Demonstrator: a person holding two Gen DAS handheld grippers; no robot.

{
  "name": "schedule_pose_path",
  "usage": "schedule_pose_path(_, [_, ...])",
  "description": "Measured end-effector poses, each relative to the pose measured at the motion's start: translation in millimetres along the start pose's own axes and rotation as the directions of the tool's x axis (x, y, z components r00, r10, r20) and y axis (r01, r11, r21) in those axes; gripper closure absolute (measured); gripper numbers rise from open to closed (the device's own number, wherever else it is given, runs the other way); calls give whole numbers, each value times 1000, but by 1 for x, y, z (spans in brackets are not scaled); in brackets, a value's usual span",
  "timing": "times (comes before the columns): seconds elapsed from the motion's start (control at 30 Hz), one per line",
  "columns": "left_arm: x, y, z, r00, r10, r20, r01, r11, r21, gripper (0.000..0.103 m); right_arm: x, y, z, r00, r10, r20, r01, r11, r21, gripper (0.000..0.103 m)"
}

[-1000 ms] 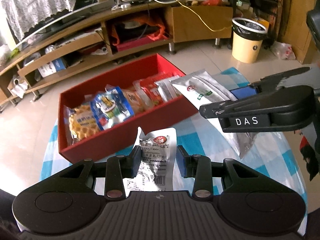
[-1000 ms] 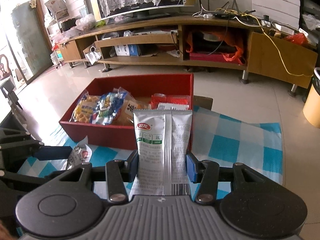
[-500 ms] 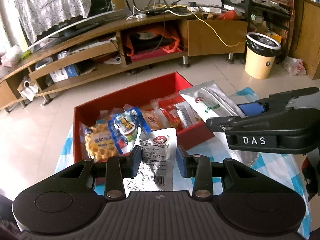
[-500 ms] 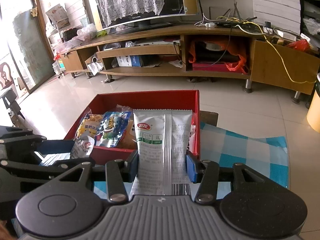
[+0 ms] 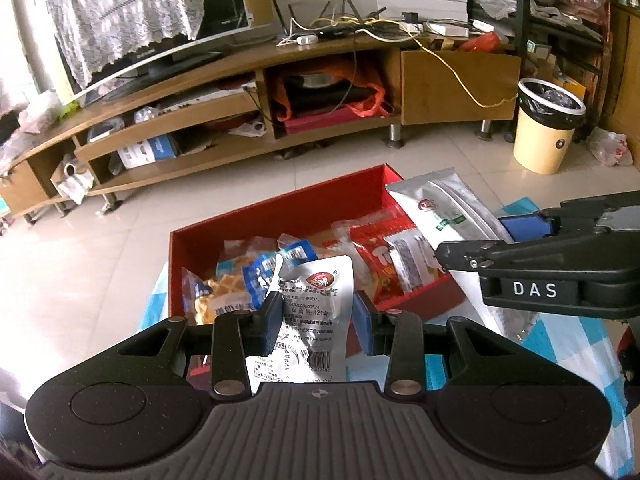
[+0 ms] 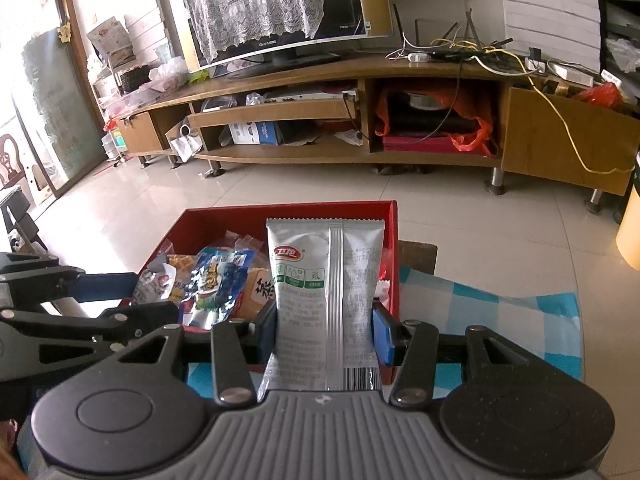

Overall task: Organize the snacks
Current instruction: 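Carry both white packets over the red box with both tools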

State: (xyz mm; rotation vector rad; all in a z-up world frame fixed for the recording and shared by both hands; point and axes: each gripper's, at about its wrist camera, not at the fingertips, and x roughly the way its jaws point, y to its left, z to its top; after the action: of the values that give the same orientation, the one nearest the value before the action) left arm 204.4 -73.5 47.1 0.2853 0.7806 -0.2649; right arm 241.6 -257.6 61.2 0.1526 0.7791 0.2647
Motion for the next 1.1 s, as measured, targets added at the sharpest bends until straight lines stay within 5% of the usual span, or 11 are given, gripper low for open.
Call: schedule_pose_path(1.1, [33, 32, 27, 996, 92, -4, -92, 994, -49, 57, 34, -7, 33, 1000, -13, 21, 13, 1000, -1, 56])
